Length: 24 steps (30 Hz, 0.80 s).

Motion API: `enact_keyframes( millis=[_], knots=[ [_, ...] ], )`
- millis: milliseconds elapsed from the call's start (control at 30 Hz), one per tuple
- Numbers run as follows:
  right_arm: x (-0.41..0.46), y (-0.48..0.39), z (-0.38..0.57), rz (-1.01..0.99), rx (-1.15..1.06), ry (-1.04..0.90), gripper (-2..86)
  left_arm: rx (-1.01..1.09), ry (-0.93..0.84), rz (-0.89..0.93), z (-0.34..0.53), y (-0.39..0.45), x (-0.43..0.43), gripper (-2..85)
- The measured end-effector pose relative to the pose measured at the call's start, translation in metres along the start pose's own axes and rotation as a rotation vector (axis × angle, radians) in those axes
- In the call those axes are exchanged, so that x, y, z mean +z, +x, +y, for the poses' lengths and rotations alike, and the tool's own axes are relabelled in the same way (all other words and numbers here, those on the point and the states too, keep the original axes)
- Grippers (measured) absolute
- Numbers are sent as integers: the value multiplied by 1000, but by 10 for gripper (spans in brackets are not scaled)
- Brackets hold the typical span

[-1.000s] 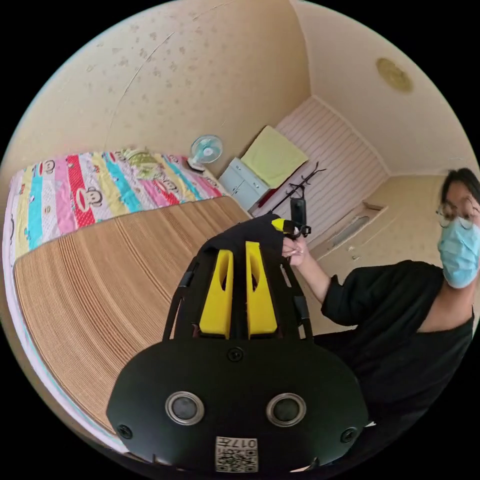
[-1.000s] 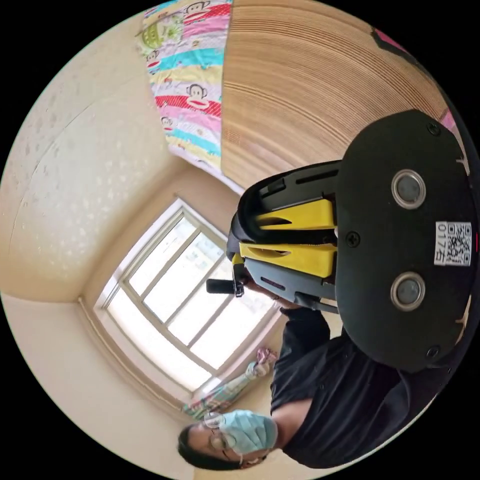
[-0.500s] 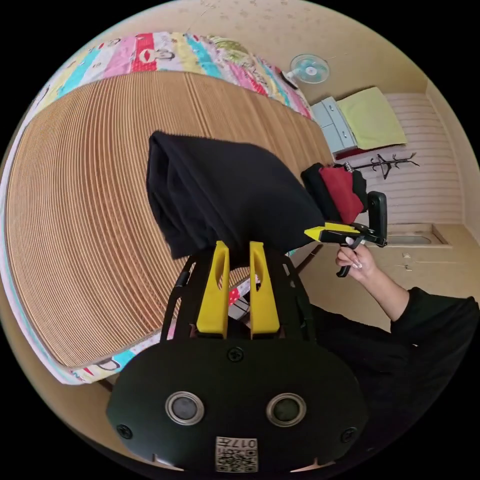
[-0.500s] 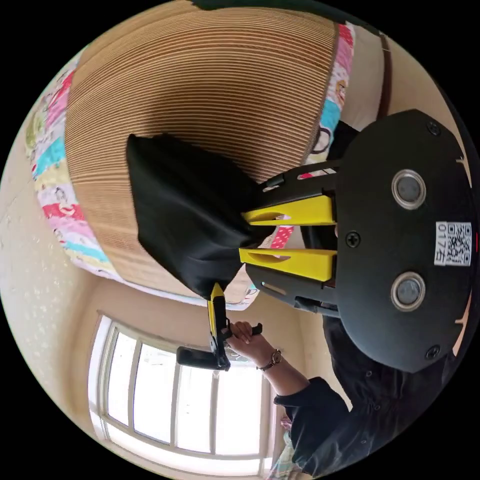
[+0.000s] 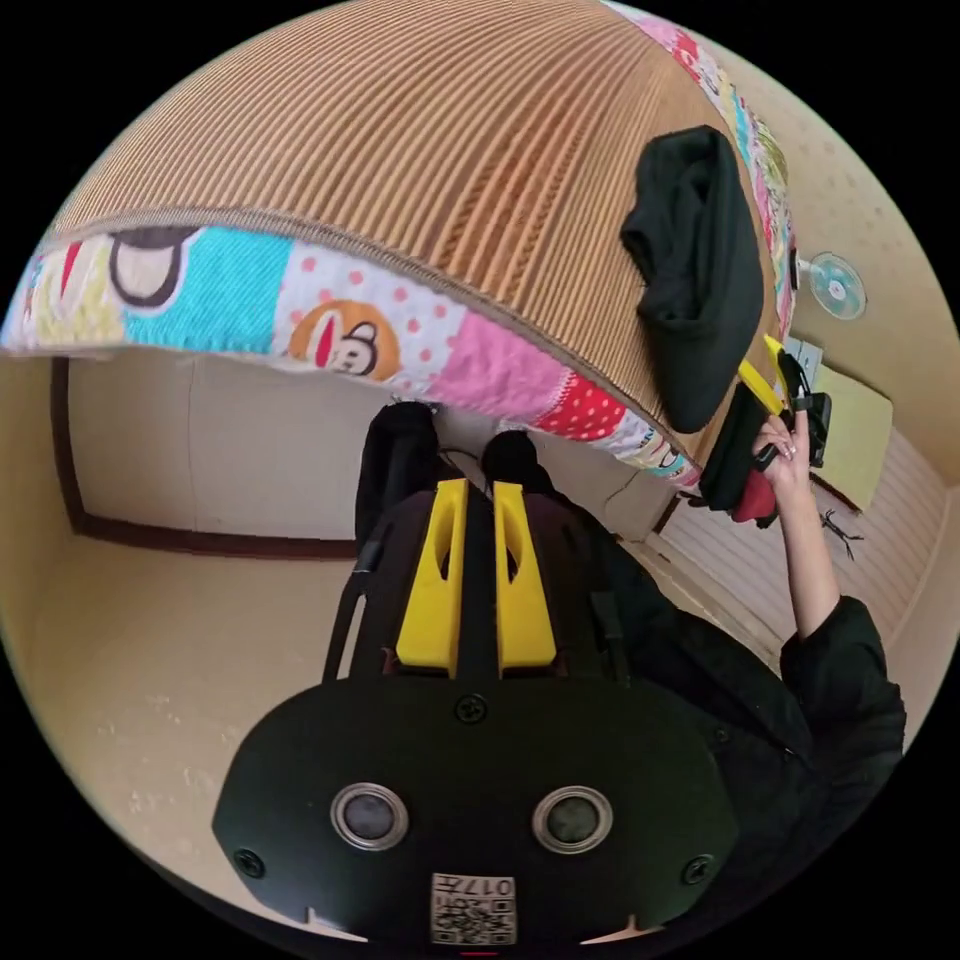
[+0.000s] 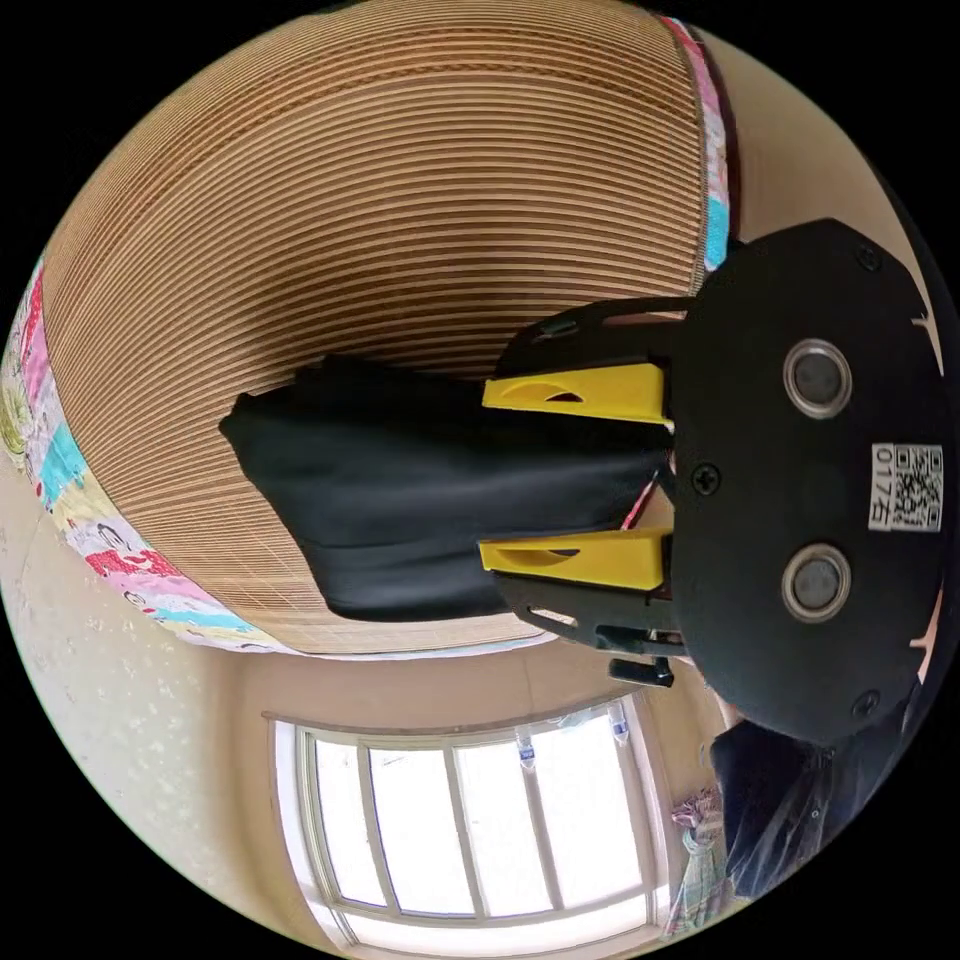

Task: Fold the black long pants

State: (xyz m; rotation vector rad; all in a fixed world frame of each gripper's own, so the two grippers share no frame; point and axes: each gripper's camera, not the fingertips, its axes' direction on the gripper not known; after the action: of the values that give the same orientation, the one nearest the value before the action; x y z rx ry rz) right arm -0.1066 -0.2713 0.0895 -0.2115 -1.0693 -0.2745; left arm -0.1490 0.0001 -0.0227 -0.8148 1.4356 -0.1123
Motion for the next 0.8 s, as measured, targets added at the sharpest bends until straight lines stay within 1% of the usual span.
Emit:
enact_keyframes(
  millis=[67,100,167,300,433,600,667,700,767,800],
  knots=[
    [33,-13,-34,64,-42,-73,175,-100,-18,26,13,-31,-4,51],
    [40,-20,-40,99,-60,-81,174,-158,-28,50,22,-49,-6,51],
    [61,-53,-56,236,-163,-73,166,-237,-36,90,38,-72,-9,51],
    [97,-103,-73,243,-255,-61,146,-334,-58,155,71,-98,-9,42],
    [181,-197,-81,299,-424,-145,134,-359,-90,176,87,-101,-7,37],
    [281,-303,-86,198,-398,-227,131,-377,-80,209,90,-98,-18,35],
    [321,-360,-78,131,-444,-320,118,-388,-62,225,89,-98,-26,35],
    [330,-372,-75,112,-463,-354,111,-396,-47,232,88,-98,-33,36],
    [353,-408,-60,-1,-521,-474,75,-413,-20,246,87,-98,-43,36],
    [355,-413,-56,-40,-532,-497,68,-426,-4,261,85,-99,-48,36]
  ],
)
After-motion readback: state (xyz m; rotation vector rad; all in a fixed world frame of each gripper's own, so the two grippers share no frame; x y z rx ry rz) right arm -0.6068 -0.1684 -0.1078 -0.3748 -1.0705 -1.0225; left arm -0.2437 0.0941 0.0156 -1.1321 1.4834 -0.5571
